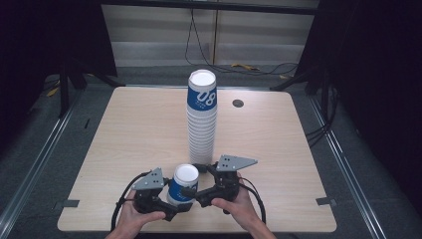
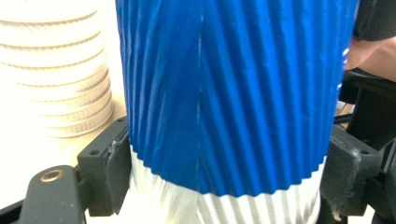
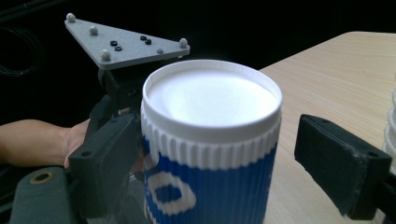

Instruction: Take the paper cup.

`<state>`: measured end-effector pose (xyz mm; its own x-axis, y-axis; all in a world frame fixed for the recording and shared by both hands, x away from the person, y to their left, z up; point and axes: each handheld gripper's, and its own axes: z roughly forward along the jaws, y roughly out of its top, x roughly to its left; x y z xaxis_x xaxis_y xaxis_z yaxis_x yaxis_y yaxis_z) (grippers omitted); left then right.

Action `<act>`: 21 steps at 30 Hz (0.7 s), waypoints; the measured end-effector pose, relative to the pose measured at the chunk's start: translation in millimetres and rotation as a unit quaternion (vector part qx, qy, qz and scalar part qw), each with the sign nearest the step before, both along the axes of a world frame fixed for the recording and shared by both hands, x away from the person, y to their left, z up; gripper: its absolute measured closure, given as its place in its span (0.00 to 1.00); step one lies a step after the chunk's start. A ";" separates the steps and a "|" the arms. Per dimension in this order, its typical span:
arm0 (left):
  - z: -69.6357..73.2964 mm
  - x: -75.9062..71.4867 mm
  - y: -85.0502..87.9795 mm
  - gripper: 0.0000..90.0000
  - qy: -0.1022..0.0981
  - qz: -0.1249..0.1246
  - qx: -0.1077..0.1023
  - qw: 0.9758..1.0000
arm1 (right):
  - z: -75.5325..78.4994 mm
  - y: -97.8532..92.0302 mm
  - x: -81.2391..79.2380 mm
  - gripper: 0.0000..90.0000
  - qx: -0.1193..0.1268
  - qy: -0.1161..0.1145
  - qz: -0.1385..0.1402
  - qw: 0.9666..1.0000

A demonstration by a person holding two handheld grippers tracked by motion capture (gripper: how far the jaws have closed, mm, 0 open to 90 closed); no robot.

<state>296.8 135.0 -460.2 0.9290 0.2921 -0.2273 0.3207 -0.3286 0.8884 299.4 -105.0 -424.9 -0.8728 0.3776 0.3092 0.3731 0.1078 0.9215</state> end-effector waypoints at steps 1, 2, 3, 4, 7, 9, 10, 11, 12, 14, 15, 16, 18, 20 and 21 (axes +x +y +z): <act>0.2 0.6 1.1 0.19 0.001 0.002 0.001 1.000 | 0.3 -0.6 -0.1 0.15 -0.002 -0.001 0.001 1.000; 0.4 1.2 2.2 0.19 0.003 0.002 0.000 1.000 | 0.7 -1.2 -0.5 0.15 -0.004 -0.001 0.003 1.000; 0.8 1.7 3.3 0.19 0.005 0.003 0.001 1.000 | 1.1 -1.8 -0.8 0.15 -0.004 0.000 0.004 1.000; 1.7 2.6 5.3 0.19 0.004 0.004 0.004 1.000 | 1.3 -2.3 -0.8 0.15 -0.005 -0.001 0.004 1.000; 5.0 3.7 9.9 0.19 0.003 0.007 0.006 1.000 | 2.1 -5.4 -0.6 0.15 -0.012 0.002 0.008 1.000; 7.4 4.8 12.5 0.19 0.004 0.012 0.005 1.000 | 2.4 -7.6 -0.8 0.15 -0.014 0.001 0.008 1.000; 8.4 5.5 13.1 0.19 0.004 0.012 0.006 1.000 | 2.7 -8.6 -1.1 0.15 -0.016 0.003 0.008 1.000; 9.8 6.3 13.8 0.19 0.002 0.011 0.011 1.000 | 2.9 -9.3 -1.2 0.15 -0.018 0.002 0.008 1.000; 11.2 7.1 14.5 0.19 0.002 0.013 0.013 1.000 | 3.3 -10.5 -1.6 0.15 -0.022 0.001 0.009 1.000; 15.3 8.8 15.1 0.20 0.000 0.012 0.023 1.000 | 4.8 -13.3 -2.8 0.15 -0.029 -0.006 0.006 1.000; 17.0 9.2 14.6 0.20 -0.002 0.011 0.030 0.999 | 5.4 -14.8 -3.1 0.15 -0.031 -0.007 0.006 0.999; 18.2 9.8 14.1 0.20 -0.005 0.009 0.037 0.999 | 6.0 -16.5 -3.1 0.15 -0.039 -0.010 0.005 0.999; 20.8 12.0 12.2 0.20 -0.005 0.006 0.048 0.999 | 5.9 -19.6 -2.8 0.15 -0.042 -0.008 0.003 0.999; 20.6 14.9 10.7 0.20 -0.005 0.004 0.058 0.998 | 4.9 -22.1 -2.6 0.15 -0.043 -0.004 0.000 0.999; 19.9 15.7 10.0 0.20 -0.006 0.003 0.061 0.998 | 4.0 -23.6 -2.9 0.15 -0.045 -0.003 -0.001 0.999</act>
